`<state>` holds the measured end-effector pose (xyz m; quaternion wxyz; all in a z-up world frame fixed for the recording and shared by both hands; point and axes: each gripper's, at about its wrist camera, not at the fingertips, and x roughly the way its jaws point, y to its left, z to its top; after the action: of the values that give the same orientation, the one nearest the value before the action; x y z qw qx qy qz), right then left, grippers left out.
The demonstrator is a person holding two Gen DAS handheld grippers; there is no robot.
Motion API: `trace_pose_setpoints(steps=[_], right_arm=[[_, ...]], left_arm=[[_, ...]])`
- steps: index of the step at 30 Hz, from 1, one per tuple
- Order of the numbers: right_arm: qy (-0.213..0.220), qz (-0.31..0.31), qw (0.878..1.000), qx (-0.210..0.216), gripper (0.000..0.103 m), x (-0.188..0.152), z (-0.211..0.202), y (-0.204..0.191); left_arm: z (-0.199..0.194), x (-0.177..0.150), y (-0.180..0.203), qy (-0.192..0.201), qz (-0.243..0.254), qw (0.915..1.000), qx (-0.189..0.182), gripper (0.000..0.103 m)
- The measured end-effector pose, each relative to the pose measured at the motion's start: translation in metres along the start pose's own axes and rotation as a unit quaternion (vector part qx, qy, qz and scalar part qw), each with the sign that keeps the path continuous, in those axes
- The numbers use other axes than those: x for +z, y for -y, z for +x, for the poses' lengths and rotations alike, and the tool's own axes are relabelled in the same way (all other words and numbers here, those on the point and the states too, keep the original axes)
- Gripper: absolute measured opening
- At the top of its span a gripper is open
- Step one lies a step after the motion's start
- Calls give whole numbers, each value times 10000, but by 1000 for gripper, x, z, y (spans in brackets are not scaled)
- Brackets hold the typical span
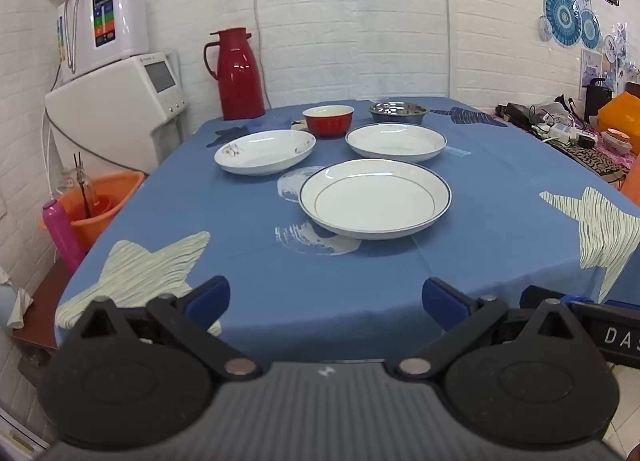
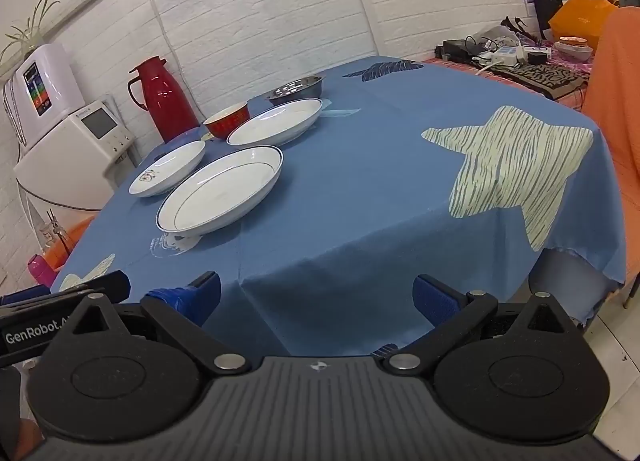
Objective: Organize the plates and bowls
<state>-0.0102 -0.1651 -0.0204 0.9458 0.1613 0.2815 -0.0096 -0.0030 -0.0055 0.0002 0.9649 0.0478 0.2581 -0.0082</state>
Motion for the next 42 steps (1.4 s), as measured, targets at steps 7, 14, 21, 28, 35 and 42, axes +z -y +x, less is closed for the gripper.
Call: trace_pose_setpoints(steps=[7, 14, 21, 28, 35, 42], right_arm=[[37, 10, 10000, 62, 90, 0, -3, 1], [34, 32, 10000, 43, 90, 0, -2, 1], [29, 19, 10000, 42, 90, 0, -2, 1], [52, -3, 10000, 22, 90, -1, -2, 1], [36, 4, 10000, 25, 90, -2, -1, 1], [32, -7, 10000, 22, 90, -2, 0, 2]], left_arm=[[7, -2, -3, -55, -12, 10000, -25, 102], [10, -2, -3, -88, 11, 10000, -44, 102], [12, -3, -4, -101, 22, 9999, -29, 102], [12, -2, -3, -110, 35, 9999, -18, 102], [12, -3, -3, -141, 42, 9999, -5, 102], [12, -3, -3, -158, 37, 9999, -7, 102]])
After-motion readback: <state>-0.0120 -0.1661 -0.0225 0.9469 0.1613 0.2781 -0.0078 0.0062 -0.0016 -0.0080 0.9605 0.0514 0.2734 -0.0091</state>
